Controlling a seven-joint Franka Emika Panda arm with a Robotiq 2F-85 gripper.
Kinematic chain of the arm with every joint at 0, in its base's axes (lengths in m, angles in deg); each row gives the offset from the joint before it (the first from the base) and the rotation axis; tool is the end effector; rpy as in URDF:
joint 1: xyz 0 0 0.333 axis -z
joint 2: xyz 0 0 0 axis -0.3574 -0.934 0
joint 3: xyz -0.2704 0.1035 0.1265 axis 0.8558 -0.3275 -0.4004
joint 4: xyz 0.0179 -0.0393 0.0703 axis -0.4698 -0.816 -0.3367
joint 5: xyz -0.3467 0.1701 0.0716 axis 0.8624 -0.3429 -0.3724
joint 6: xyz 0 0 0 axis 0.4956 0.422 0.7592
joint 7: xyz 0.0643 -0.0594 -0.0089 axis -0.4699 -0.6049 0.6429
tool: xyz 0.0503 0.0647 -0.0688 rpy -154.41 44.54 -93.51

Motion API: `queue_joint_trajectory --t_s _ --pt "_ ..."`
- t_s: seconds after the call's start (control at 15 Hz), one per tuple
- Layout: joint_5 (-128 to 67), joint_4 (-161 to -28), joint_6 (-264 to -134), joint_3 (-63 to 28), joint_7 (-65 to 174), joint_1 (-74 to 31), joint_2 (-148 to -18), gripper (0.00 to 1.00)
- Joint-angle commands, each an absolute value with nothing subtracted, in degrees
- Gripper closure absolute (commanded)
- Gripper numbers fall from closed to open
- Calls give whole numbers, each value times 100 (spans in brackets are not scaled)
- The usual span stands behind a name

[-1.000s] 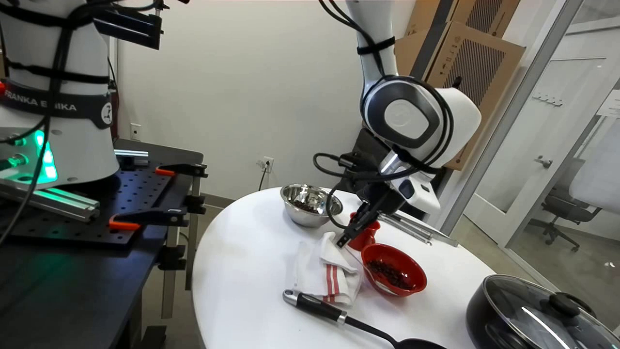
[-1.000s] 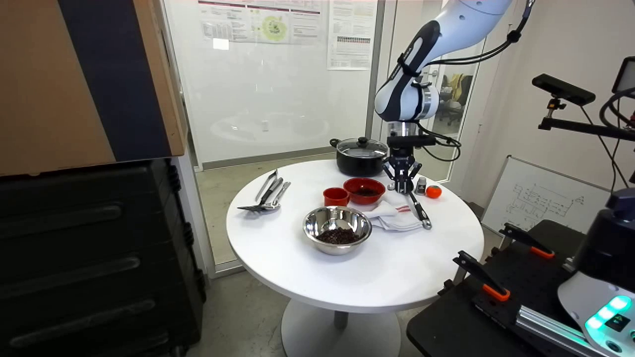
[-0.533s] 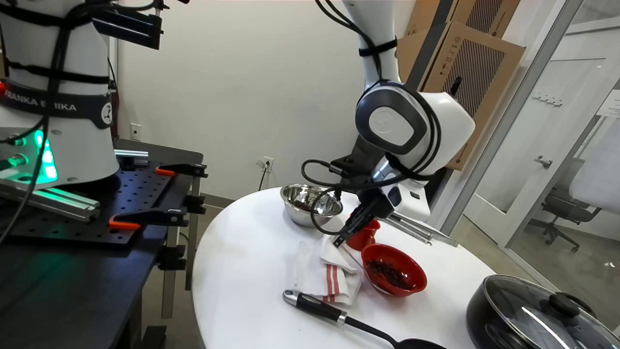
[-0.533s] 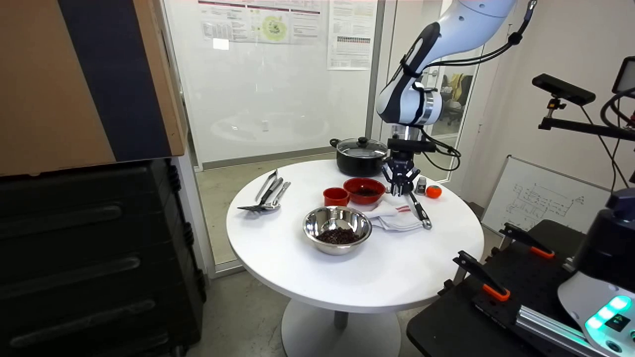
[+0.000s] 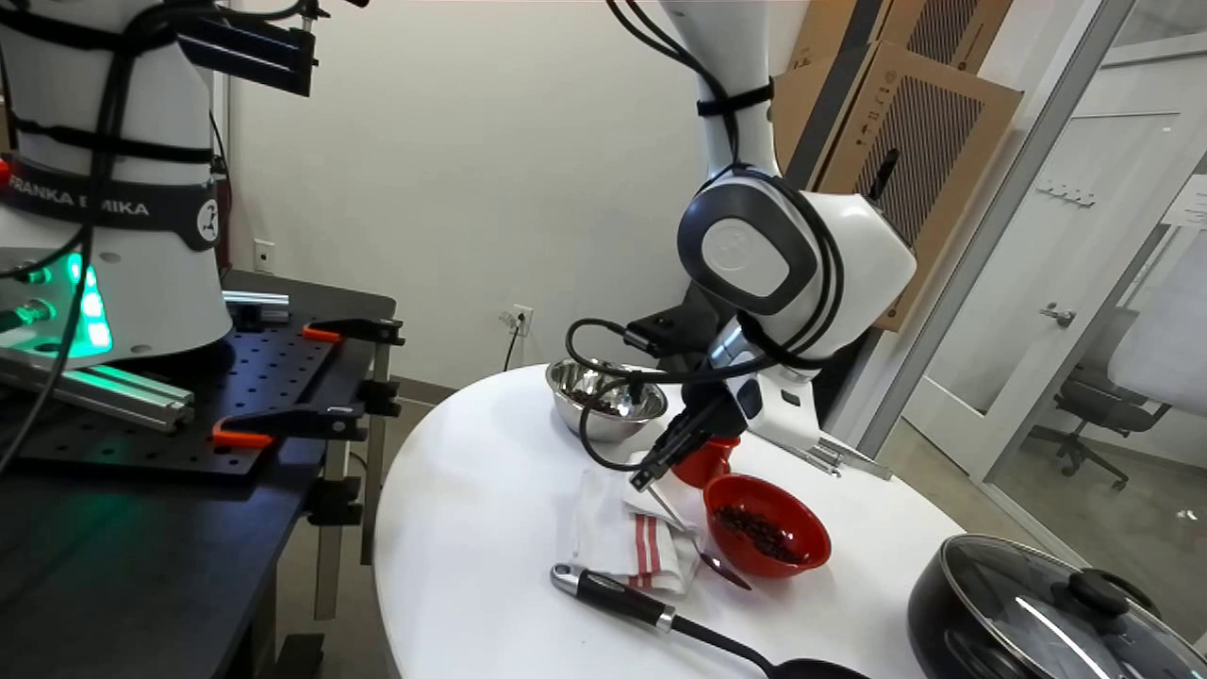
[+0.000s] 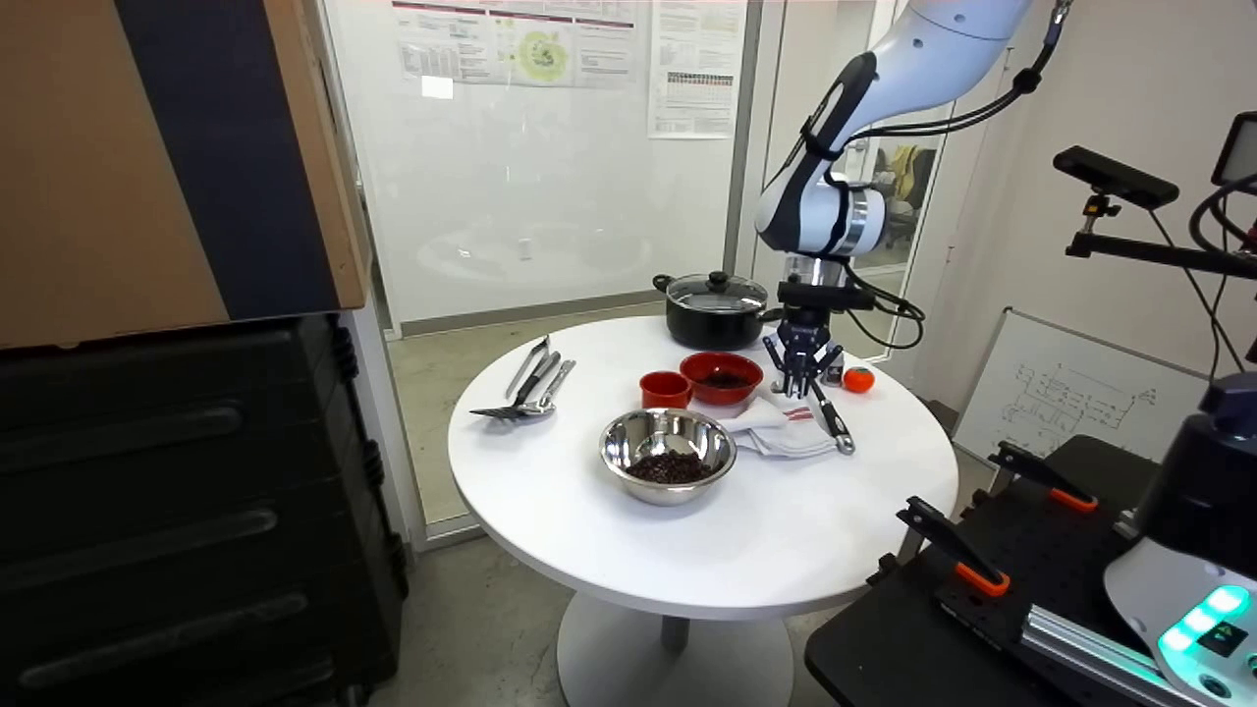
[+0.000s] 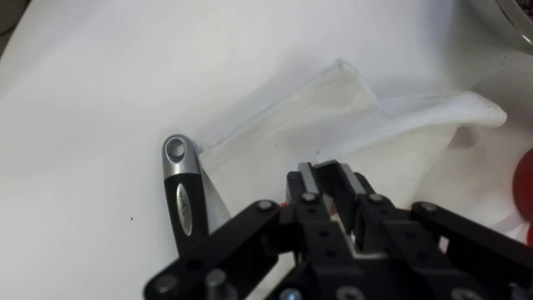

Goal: Use the silver spoon to stir the contents in the red bowl

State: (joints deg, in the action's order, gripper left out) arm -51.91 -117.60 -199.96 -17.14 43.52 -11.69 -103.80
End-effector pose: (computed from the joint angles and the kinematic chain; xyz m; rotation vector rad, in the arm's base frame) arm 0.5424 -0.1302 0.1015 -2.7654 1.1002 0.4394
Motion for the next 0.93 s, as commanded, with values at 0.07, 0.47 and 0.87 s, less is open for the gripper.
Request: queue_joint_trajectory --t_s 0.07,0.47,0.87 --pt "-5293 -11834 -20223 -1787 4692 -1116 -10461 96" --pt "-5304 -11798 -20465 -1788 4687 -1102 -10654 96" --pt "-5270 -11768 -20571 -1801 4663 -1099 -10796 63"
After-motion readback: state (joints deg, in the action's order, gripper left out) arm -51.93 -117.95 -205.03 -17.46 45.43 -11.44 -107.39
